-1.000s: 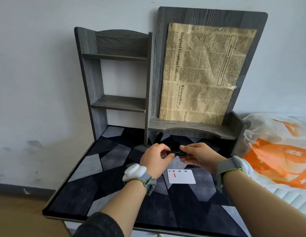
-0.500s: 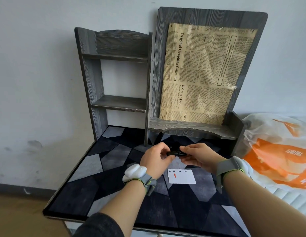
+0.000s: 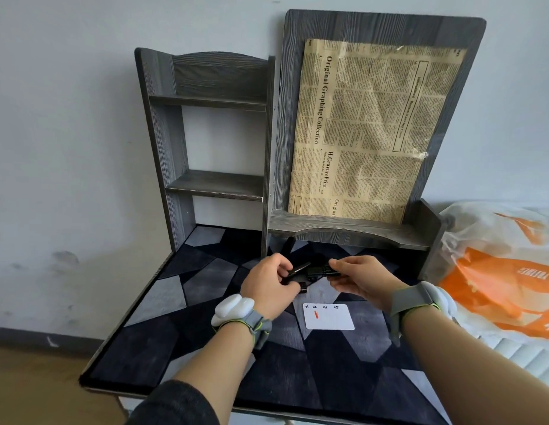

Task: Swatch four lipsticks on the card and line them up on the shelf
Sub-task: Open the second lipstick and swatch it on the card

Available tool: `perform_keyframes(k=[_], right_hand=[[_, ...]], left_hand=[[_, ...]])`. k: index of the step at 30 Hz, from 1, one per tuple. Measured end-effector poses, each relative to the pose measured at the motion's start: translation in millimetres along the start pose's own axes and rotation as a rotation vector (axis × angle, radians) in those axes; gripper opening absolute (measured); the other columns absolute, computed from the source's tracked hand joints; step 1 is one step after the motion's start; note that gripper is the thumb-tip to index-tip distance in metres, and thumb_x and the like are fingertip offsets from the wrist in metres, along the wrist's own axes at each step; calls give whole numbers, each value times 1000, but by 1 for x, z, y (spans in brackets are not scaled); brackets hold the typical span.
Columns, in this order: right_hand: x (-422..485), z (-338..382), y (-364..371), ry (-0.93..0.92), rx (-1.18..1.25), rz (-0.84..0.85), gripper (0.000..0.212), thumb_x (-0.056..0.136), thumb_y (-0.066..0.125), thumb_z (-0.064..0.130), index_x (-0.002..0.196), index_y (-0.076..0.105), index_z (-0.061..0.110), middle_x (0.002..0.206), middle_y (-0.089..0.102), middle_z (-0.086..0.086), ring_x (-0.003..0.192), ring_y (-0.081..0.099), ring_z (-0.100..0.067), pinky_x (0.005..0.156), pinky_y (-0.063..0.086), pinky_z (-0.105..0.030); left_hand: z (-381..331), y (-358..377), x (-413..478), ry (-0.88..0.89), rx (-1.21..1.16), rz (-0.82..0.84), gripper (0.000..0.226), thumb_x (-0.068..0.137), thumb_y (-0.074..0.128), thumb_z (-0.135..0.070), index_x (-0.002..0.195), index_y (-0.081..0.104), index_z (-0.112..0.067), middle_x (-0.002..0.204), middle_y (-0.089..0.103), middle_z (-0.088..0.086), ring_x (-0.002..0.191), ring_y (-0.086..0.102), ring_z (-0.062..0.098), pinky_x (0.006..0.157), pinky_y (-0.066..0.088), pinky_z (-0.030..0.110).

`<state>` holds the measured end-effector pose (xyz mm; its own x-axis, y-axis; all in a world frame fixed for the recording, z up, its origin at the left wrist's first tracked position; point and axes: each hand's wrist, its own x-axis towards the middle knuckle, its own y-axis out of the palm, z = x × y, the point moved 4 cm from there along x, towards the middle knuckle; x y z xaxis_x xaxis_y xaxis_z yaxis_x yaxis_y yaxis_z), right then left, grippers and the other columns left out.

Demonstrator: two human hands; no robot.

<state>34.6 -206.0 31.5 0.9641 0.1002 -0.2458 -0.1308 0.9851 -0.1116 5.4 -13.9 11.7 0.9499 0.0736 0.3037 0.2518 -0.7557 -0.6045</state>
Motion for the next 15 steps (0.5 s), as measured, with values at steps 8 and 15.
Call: perform_keyframes(k=[8, 15], right_hand=[[11, -16, -14, -15, -84, -117, 4, 86, 66, 6, 88, 68, 3, 80, 62, -15, 61, 56, -16, 55, 49, -18], [17, -24, -16, 17, -76, -116, 4, 85, 67, 4, 89, 69, 5, 86, 65, -12, 72, 62, -19, 60, 57, -16]], left_hand=[[19, 10, 0, 30, 286, 85, 36, 80, 66, -40, 114, 60, -32, 112, 58, -11, 110, 50, 12, 83, 48, 32], [19, 27, 3, 31, 344, 108, 37, 84, 64, -38, 120, 59, -32, 114, 58, -7, 114, 48, 17, 82, 49, 35]])
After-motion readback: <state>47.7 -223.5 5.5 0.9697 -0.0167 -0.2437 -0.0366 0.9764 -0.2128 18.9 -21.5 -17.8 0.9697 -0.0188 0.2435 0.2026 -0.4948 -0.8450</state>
